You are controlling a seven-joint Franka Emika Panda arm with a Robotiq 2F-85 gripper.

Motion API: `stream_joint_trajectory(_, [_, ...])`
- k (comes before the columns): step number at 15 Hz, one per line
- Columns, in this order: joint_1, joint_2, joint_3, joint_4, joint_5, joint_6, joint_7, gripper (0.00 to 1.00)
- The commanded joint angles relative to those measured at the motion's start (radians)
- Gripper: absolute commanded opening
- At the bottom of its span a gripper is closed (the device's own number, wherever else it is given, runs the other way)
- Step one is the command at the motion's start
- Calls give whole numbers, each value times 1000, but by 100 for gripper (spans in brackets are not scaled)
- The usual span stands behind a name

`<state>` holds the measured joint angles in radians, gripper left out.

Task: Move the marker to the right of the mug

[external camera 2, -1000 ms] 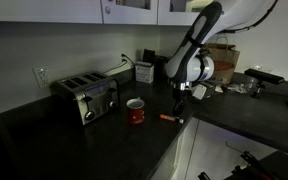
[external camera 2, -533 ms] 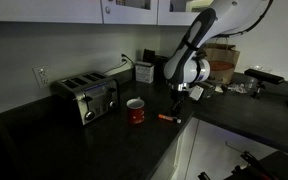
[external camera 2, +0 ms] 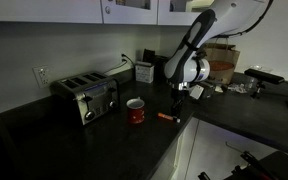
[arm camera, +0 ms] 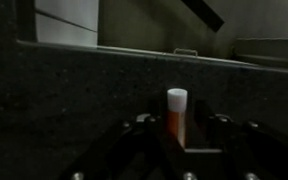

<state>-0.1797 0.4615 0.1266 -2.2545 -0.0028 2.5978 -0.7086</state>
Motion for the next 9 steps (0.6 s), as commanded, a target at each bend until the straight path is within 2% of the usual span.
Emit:
stream_joint_trajectory(1, [-66, -70, 70, -26, 59, -44, -100, 75])
stream_joint_trajectory(4, [-109, -196, 141, -74, 211, -97, -196, 99])
stream_joint_trajectory(6, [-63, -298, 106, -102, 246, -163, -174, 100])
stream_joint_trajectory(9, [7, -416, 29, -145, 192, -221, -116, 100])
